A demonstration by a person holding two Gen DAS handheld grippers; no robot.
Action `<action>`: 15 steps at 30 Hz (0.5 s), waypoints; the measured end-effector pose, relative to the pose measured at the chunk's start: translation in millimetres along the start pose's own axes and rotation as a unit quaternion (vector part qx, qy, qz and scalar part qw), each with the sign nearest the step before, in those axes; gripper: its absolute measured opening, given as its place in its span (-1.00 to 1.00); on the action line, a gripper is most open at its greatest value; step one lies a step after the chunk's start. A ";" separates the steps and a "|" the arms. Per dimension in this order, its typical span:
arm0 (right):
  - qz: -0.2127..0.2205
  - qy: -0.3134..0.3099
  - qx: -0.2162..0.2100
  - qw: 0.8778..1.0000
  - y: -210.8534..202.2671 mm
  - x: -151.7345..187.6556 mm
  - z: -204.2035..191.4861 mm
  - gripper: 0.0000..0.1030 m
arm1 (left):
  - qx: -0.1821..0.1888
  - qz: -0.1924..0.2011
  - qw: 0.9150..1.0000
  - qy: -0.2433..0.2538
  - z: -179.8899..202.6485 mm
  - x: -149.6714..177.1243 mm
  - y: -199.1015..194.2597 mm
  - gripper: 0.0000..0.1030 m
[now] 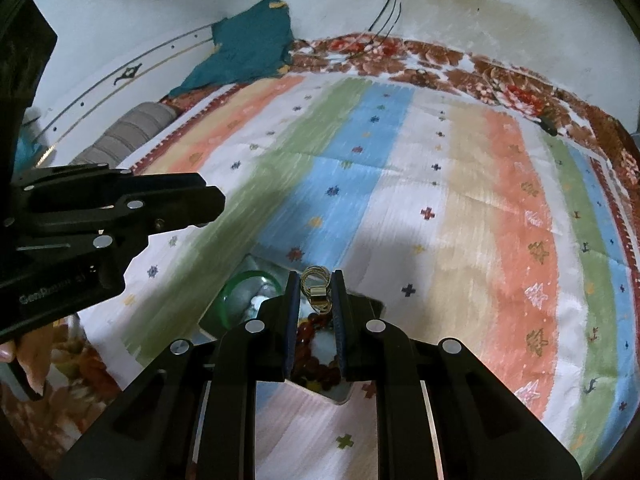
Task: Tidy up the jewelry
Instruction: 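Open both tools to drop the rings into the silver tin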
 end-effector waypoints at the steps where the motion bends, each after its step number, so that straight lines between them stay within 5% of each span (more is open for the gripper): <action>1: -0.002 -0.001 -0.001 1.000 1.2 0.5 -0.5 -0.68 | 0.001 -0.001 1.000 -0.002 -0.3 0.0 0.5 -0.60; 3: -0.003 -0.002 0.003 1.000 0.8 1.2 -0.7 -0.66 | 0.004 -0.005 1.000 -0.006 -1.3 -0.4 0.9 -0.51; 7: 0.011 0.014 0.005 1.000 -10.1 3.8 6.2 -0.26 | 0.004 -0.003 1.000 -0.017 -5.8 0.8 -3.2 -0.31; 15: 0.032 0.019 0.009 0.999 -32.0 11.0 8.5 0.01 | 0.003 -0.004 1.000 -0.030 -14.8 12.7 -16.6 -0.12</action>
Point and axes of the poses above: each gripper's, at about its wrist camera, not at the fingertips, and y roughly the way its jaws point, z to its right, x to its underside, the point moved 1 cm from there along y, roughly the way its jaws point, and after that the axes turned 12 degrees about -x, right-handed, at the moved point
